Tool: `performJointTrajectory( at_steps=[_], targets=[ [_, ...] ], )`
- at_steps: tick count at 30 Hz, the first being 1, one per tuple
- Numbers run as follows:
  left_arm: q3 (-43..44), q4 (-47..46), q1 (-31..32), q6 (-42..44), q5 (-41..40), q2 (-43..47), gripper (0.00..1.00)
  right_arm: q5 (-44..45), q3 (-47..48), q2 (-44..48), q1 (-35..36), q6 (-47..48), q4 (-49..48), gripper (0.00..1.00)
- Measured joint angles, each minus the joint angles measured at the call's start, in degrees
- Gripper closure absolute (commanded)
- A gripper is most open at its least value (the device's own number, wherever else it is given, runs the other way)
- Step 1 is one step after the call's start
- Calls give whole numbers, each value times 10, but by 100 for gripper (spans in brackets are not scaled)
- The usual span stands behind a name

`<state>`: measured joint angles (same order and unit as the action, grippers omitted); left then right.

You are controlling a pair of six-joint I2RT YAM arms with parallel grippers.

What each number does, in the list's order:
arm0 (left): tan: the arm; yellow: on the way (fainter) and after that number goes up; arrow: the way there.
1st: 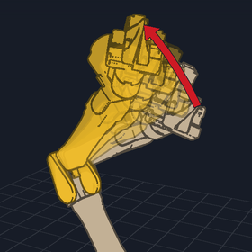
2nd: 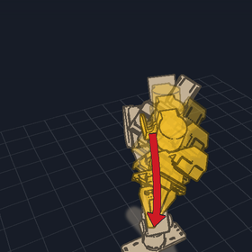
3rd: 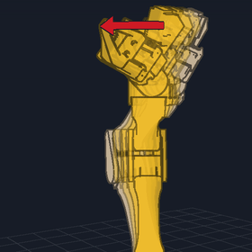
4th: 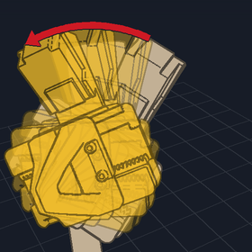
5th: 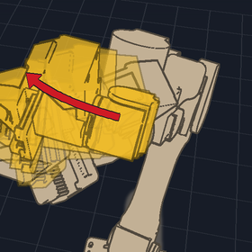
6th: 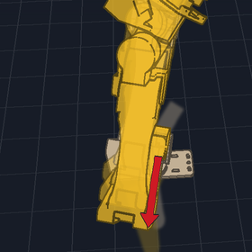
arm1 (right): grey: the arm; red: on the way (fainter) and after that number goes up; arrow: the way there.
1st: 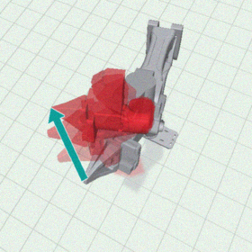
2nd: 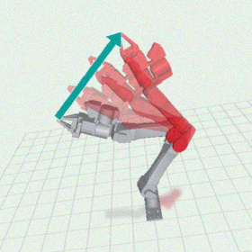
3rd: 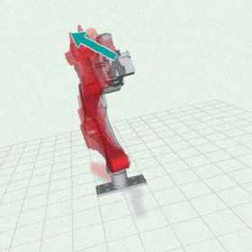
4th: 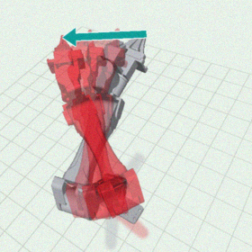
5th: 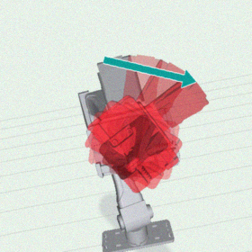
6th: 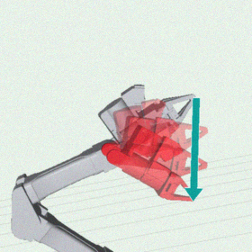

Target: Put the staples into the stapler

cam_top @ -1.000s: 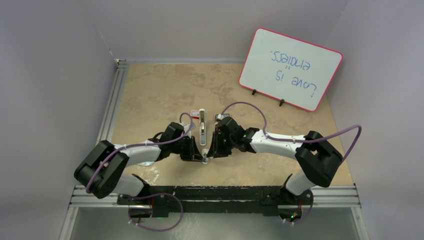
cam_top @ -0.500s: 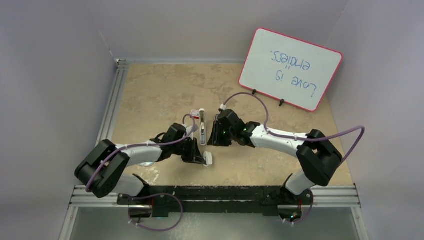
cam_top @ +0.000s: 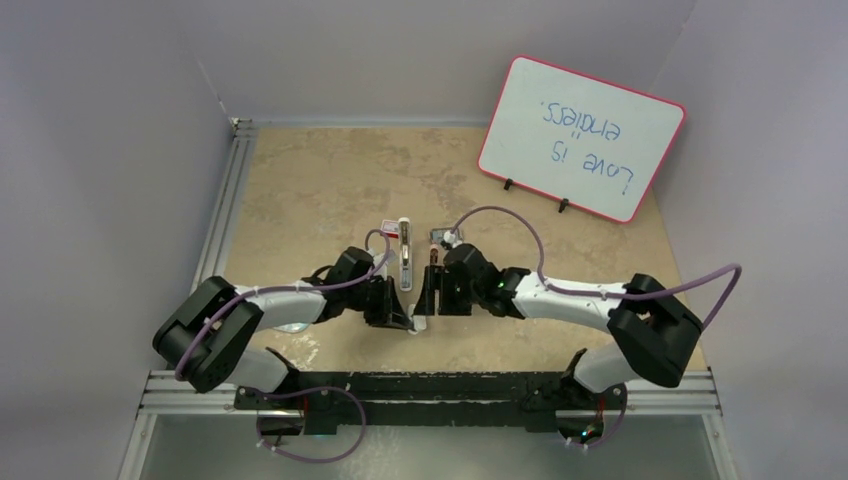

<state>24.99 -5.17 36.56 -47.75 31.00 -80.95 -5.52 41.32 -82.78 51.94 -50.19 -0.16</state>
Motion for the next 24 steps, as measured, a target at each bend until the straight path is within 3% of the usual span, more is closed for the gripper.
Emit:
performJointTrajectory(
  at_steps=[4, 14, 19, 24],
  targets=[
    [0, -1, 0, -12, 0, -3, 100, -3, -6, -4, 41, -17, -5, 36],
    [1, 1, 0, -21, -2, -3, 100, -4, -6, -37, 62, -47, -17, 75],
    [1, 2, 1, -22, -2, -3, 100, 5, 0, -31, 62, -68, 3, 78],
    [7, 8, 4, -6, -5, -3, 100, 34, 19, 3, 52, -83, 61, 75]
  ],
)
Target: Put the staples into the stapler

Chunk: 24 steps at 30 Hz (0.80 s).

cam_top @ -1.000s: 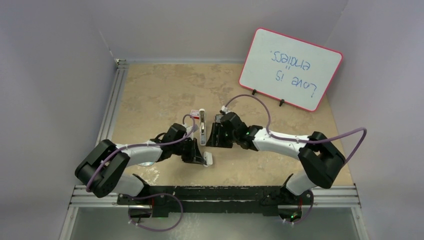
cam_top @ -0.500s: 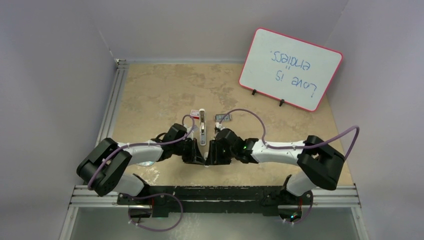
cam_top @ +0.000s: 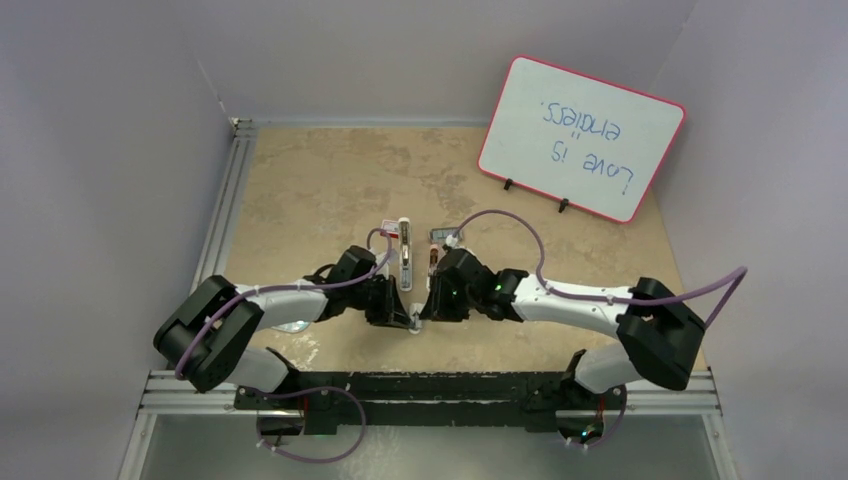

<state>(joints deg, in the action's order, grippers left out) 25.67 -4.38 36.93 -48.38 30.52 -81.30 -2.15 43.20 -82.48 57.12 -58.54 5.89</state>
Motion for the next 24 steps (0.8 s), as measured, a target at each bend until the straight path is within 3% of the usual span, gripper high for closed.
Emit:
performJointTrajectory(
  at_steps=[6, 24],
  targets=[
    [15, 9, 1, 23, -6, -5, 100, 19, 11, 21, -35, -3, 21, 73],
    [19, 21, 5, 43, -17, -19, 100, 79, 74, -55, -66, 2, -2, 65]
  ],
)
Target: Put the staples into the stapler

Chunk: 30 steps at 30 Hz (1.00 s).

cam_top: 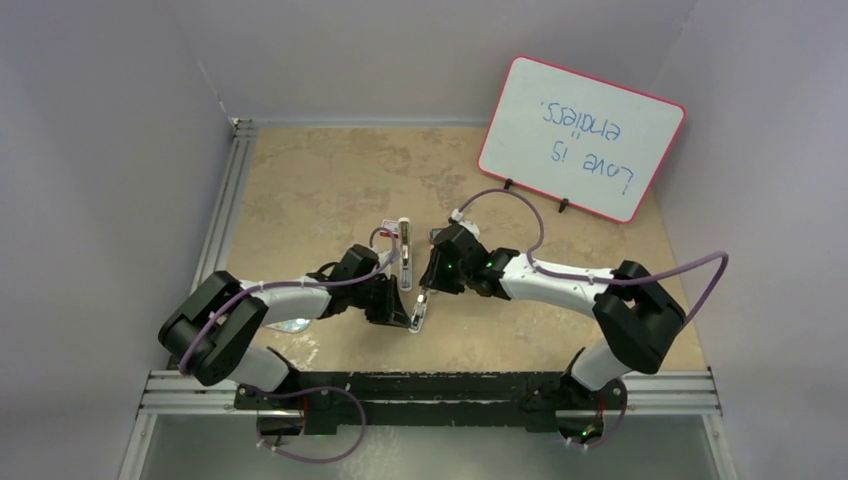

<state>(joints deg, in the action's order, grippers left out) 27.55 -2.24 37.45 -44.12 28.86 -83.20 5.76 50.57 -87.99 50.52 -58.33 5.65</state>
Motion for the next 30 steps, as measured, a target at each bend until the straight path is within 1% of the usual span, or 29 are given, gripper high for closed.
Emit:
performJointTrajectory(
  at_steps=[4, 11, 15, 19, 22, 30],
  targets=[
    [1, 1, 0, 2, -2, 0, 100, 1, 3, -12, -2, 3, -9, 63],
    [4, 8, 1, -5, -6, 0, 100, -10, -2, -3, -3, 12, -12, 49],
    [9, 21, 1, -14, -13, 2, 88, -12, -9, 24, -3, 20, -8, 43],
    [13, 52, 2, -19, -28, 14, 79, -13, -9, 38, -3, 31, -8, 42],
    [14, 76, 3, -18, -38, 31, 77, -14, -11, 37, -3, 39, -6, 42],
    [23, 119, 3, -18, -52, 52, 76, -7, -11, 18, -1, 50, -4, 40]
  ],
)
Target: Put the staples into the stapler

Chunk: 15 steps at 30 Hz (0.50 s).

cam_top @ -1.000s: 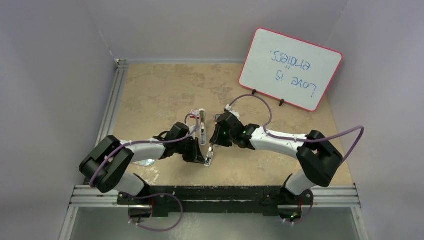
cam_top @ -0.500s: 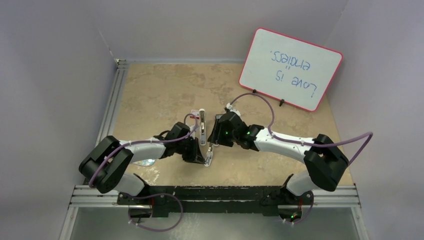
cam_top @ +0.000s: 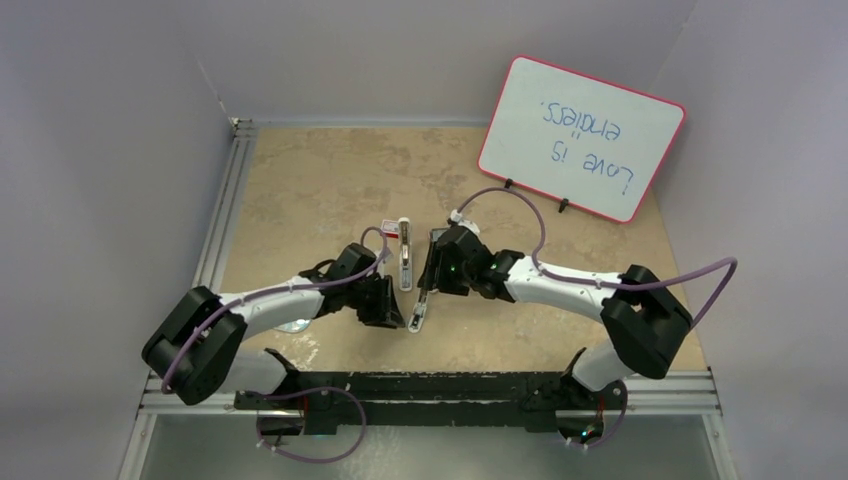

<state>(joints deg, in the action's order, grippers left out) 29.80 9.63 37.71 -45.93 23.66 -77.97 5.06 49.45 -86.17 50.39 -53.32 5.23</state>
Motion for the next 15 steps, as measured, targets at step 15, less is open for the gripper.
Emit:
performJointTrajectory(
  at_steps=[15],
  targets=[
    [138, 162, 0, 10, -243, 159, 73, 162, 83, -56, 126, -158, 149, 34]
  ],
)
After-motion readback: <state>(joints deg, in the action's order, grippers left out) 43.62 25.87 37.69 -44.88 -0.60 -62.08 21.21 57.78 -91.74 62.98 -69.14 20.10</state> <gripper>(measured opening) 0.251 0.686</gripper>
